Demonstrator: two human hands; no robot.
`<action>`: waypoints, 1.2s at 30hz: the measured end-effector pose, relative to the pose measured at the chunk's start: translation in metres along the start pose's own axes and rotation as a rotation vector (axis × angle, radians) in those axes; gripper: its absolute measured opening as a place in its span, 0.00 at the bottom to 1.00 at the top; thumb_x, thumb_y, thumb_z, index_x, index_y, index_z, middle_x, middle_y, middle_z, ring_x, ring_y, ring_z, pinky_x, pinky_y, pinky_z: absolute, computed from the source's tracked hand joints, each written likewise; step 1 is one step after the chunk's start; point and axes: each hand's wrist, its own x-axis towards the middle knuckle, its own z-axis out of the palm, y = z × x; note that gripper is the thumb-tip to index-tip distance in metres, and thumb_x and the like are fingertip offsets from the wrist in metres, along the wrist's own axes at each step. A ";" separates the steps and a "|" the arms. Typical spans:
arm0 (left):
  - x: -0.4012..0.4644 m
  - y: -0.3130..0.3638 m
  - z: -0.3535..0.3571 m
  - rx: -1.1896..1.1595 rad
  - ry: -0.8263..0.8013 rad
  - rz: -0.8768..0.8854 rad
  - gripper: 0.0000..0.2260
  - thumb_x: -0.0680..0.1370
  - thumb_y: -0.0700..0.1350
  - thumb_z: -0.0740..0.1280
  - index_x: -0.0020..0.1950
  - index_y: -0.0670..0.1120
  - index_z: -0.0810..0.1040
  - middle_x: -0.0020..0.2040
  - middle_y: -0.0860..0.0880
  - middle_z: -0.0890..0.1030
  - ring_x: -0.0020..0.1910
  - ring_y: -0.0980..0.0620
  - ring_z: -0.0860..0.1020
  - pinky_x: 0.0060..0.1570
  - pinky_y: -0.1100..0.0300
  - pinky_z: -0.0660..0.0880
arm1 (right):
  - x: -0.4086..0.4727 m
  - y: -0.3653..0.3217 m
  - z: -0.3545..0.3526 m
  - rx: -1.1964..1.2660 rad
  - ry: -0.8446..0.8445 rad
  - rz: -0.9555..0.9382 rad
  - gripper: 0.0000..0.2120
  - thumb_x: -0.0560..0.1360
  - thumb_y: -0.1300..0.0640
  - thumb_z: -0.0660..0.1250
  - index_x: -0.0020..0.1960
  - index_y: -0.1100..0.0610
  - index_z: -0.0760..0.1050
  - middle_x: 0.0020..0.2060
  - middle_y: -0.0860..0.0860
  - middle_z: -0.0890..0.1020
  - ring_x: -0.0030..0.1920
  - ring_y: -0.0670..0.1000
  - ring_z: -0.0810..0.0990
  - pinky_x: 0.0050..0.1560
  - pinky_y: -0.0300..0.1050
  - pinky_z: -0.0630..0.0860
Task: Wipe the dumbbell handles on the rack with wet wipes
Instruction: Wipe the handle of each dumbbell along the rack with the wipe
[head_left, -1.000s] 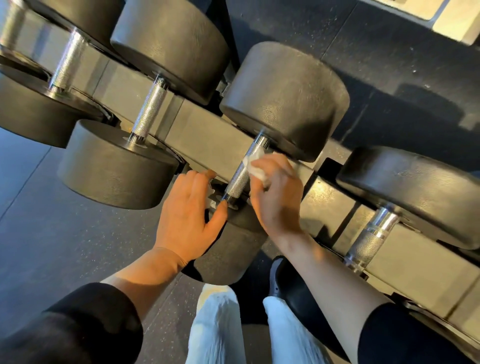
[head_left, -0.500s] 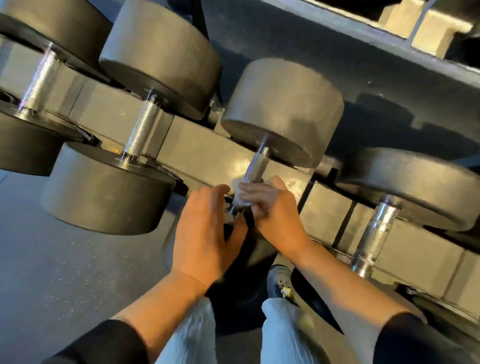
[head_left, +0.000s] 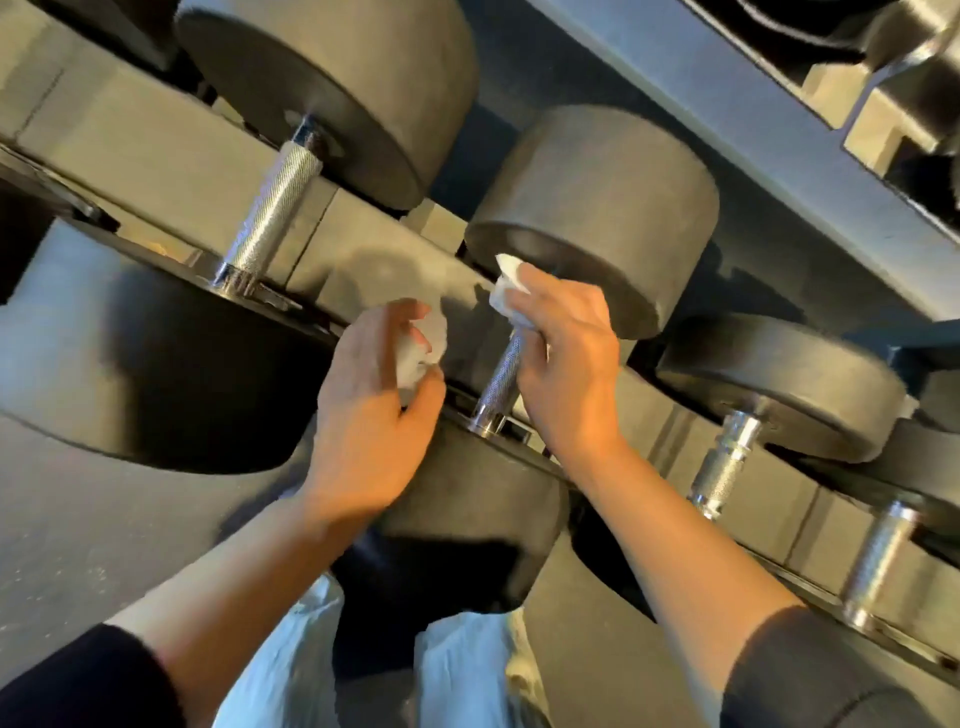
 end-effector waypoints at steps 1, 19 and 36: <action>0.001 -0.004 0.002 0.030 -0.055 0.012 0.19 0.74 0.41 0.63 0.65 0.44 0.71 0.56 0.46 0.76 0.57 0.50 0.73 0.56 0.66 0.64 | 0.004 0.000 0.004 -0.074 -0.048 -0.008 0.14 0.69 0.71 0.67 0.54 0.65 0.80 0.55 0.59 0.80 0.56 0.57 0.75 0.59 0.43 0.73; -0.002 -0.010 0.007 -0.041 -0.236 -0.001 0.19 0.77 0.42 0.63 0.67 0.43 0.69 0.60 0.45 0.73 0.60 0.51 0.68 0.52 0.65 0.62 | -0.004 -0.009 -0.009 -0.212 -0.698 -0.016 0.18 0.63 0.73 0.71 0.49 0.58 0.84 0.52 0.51 0.83 0.58 0.53 0.78 0.70 0.49 0.60; -0.003 -0.012 0.003 -0.061 -0.242 0.041 0.17 0.77 0.45 0.61 0.64 0.42 0.70 0.56 0.46 0.73 0.52 0.57 0.68 0.41 0.72 0.63 | -0.003 -0.015 -0.012 -0.327 -0.688 -0.038 0.21 0.63 0.73 0.70 0.51 0.56 0.83 0.50 0.50 0.84 0.59 0.51 0.78 0.73 0.50 0.51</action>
